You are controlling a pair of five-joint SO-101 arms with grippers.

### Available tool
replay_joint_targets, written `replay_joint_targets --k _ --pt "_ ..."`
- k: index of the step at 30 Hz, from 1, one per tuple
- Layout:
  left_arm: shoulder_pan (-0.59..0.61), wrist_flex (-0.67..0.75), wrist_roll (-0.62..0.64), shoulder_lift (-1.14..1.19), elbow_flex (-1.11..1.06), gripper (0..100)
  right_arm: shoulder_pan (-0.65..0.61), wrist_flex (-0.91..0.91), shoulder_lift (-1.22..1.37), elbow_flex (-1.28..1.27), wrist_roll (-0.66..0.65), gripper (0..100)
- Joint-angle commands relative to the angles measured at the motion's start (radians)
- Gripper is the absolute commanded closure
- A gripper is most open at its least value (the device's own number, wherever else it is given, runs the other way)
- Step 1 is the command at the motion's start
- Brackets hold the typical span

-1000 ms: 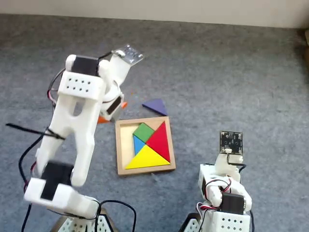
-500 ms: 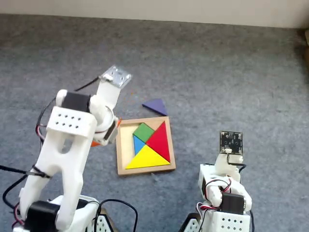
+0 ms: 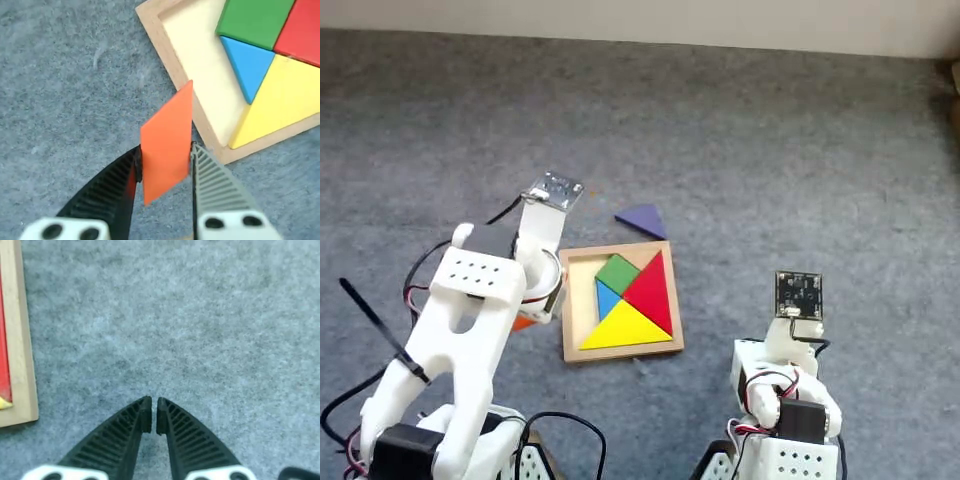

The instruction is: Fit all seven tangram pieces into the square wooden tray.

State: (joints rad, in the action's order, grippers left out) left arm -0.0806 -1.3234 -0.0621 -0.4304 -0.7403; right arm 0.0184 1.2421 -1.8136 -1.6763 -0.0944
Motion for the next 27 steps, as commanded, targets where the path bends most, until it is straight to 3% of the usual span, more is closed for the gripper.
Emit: replay_joint_targets --k 1,6,21,27 --pt "-0.031 0.038 0.049 -0.022 -0.004 96 0.015 0.005 -0.016 -0.148 -0.011 96.1" --pt "-0.117 0.040 0.126 -0.022 -0.001 88 0.015 0.005 -0.016 -0.148 -0.011 96.1" --pt "-0.245 0.183 0.242 -0.019 -0.031 87 0.015 0.005 -0.016 -0.148 -0.011 96.1" --pt "-0.242 0.284 0.288 -0.019 -0.101 87 0.015 0.005 -0.016 -0.148 -0.011 96.1"
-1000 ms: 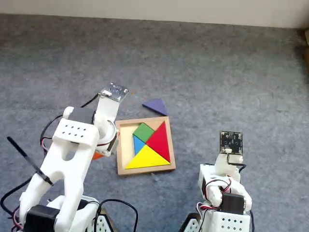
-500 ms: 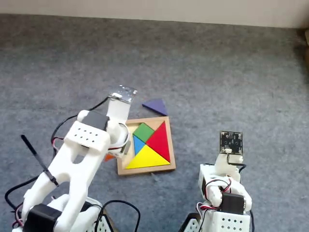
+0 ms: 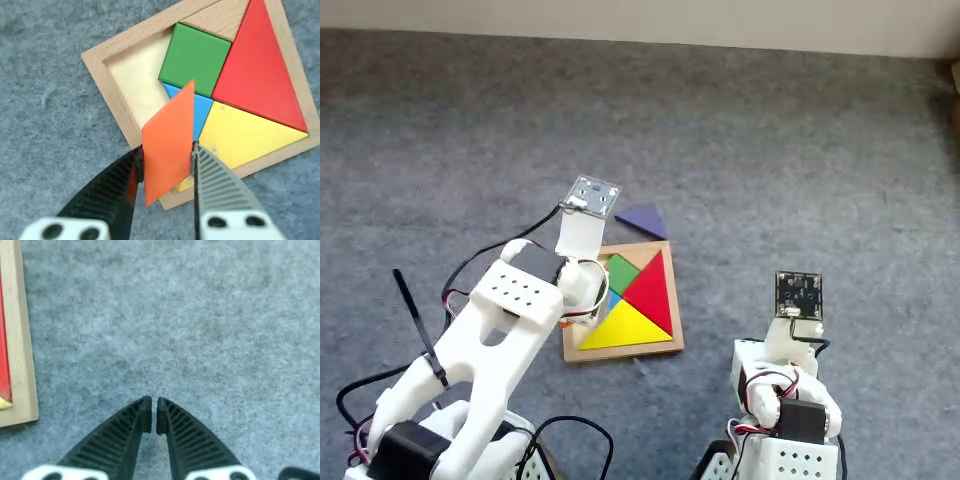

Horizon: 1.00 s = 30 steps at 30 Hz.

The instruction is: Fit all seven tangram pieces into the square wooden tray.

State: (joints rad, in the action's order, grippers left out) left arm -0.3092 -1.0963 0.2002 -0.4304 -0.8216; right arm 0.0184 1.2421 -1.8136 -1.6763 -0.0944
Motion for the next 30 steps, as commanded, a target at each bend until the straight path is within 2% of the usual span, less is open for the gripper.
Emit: replay_joint_targets --k 1,9,18,24,30 --pt "-0.015 0.061 0.029 -0.019 -0.025 87 0.015 0.005 -0.016 -0.148 -0.011 96.1" --pt "-0.001 0.054 0.167 -0.025 -0.024 70 0.015 0.005 -0.016 -0.148 -0.011 96.1" --pt "0.099 -0.017 0.169 -0.031 0.027 70 0.015 0.005 -0.016 -0.148 -0.011 96.1" --pt "0.183 -0.012 0.167 -0.031 0.025 70 0.015 0.005 -0.016 -0.148 -0.011 96.1" --pt "0.196 -0.014 0.115 -0.030 0.022 70 0.015 0.005 -0.016 -0.148 -0.011 96.1"
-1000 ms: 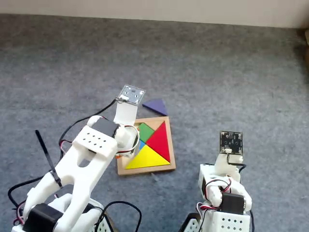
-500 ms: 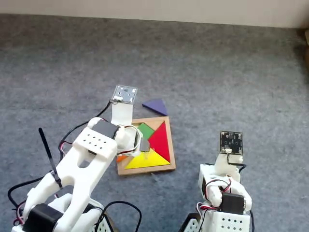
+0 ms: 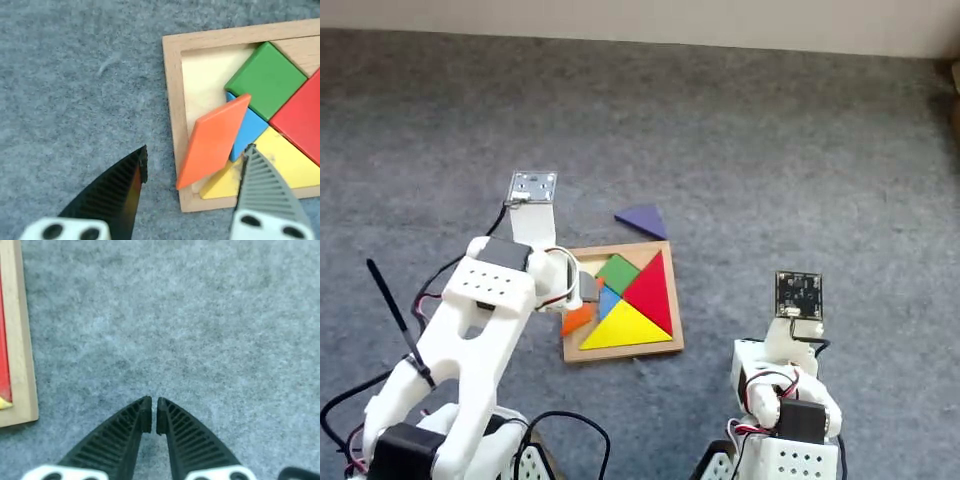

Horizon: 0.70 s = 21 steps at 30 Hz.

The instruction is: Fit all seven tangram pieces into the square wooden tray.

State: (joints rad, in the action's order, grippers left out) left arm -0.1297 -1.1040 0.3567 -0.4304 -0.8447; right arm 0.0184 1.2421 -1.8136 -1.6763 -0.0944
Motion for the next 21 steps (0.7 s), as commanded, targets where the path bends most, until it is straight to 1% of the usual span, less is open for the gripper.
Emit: replay_joint_targets --k 1,11,21 --pt "0.016 -0.008 -0.046 -0.030 0.045 70 0.015 0.005 -0.016 -0.148 -0.011 96.1" --pt "0.016 -0.009 -0.058 -0.031 0.028 70 0.015 0.005 -0.016 -0.148 -0.011 96.1" --pt "0.031 -0.009 -0.341 -0.033 0.054 70 0.015 0.005 -0.016 -0.148 -0.011 96.1"
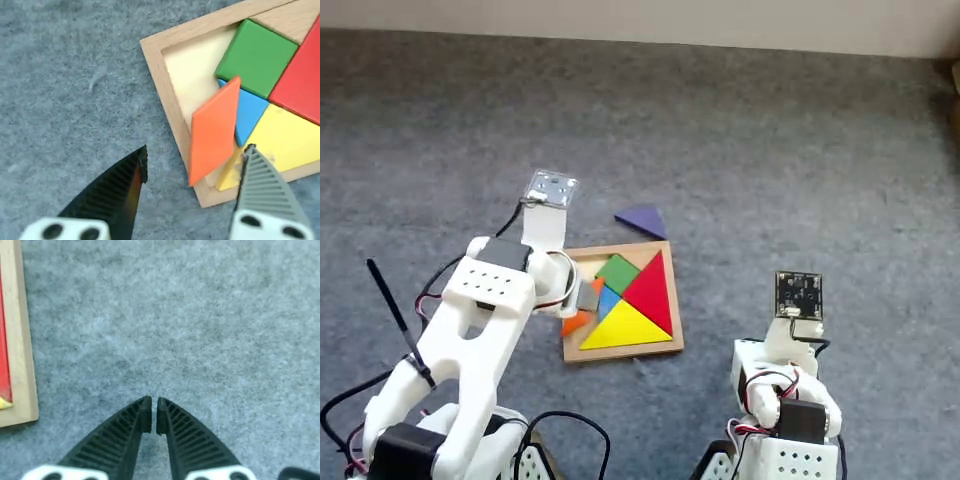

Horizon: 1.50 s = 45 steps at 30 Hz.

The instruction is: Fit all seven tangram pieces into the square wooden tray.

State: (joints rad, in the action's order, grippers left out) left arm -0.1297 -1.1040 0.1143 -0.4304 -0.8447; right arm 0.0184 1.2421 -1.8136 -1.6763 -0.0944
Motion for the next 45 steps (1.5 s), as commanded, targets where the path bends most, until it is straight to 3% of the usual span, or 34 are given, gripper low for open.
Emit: replay_joint_targets --k 1,7,13,24,32,42,45 --pt "0.045 -0.009 -0.129 -0.033 0.065 70 0.015 0.005 -0.016 -0.148 -0.011 96.1" --pt "0.162 -0.009 -0.322 -0.136 0.071 70 0.015 0.005 -0.016 -0.148 -0.011 96.1" --pt "0.174 -0.002 -0.436 -0.225 -0.054 70 0.015 0.005 -0.016 -0.148 -0.011 96.1" --pt "0.171 0.126 -0.440 -0.225 -0.214 70 0.015 0.005 -0.016 -0.148 -0.011 96.1" --pt "0.068 0.126 -0.433 -0.223 -0.260 70 0.015 0.005 -0.016 -0.148 -0.011 96.1" --pt "0.082 0.121 -0.394 -0.113 -0.128 70 0.015 0.005 -0.016 -0.148 -0.011 96.1" --pt "0.116 0.057 -0.393 -0.050 -0.028 70 0.015 0.005 -0.016 -0.148 -0.011 96.1"
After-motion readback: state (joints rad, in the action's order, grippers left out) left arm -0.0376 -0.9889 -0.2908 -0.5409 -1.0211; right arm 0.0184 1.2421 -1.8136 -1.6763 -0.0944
